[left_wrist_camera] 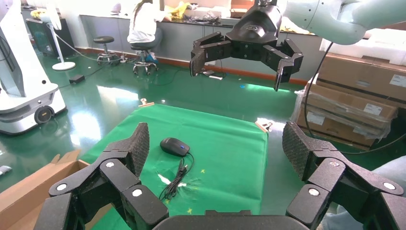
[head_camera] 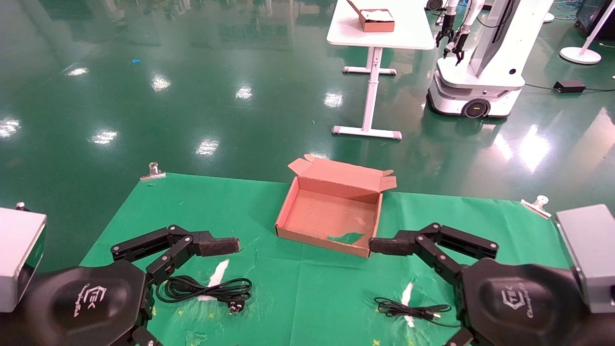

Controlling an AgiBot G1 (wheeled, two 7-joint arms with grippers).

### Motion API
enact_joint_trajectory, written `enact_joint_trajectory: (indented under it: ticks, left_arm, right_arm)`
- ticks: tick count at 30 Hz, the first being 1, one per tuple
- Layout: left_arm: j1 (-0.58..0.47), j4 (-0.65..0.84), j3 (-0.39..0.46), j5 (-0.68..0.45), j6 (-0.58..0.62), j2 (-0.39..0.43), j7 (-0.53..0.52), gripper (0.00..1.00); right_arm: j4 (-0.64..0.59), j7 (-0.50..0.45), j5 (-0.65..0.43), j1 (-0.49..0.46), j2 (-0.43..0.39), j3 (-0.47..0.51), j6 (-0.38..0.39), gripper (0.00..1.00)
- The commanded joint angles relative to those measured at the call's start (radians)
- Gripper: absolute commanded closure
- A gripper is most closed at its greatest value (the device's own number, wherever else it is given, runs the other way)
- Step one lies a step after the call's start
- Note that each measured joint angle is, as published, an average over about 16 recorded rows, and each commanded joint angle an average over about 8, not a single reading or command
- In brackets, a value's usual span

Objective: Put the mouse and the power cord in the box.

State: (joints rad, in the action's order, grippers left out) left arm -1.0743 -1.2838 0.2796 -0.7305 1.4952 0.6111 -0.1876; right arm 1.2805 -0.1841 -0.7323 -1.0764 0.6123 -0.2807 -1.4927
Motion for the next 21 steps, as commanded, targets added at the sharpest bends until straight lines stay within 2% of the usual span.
enact_joint_trajectory:
  ticks: [1, 21]
  left_arm:
    - [0.000, 0.000, 0.000, 0.000, 0.000, 0.000, 0.000, 0.00]
    - [-0.002, 0.002, 0.003, -0.005, -0.001, 0.000, 0.002, 0.00]
  right_arm:
    - [0.000, 0.000, 0.000, 0.000, 0.000, 0.000, 0.000, 0.00]
    - [0.000, 0.000, -0.001, 0.000, -0.001, 0.000, -0.001, 0.00]
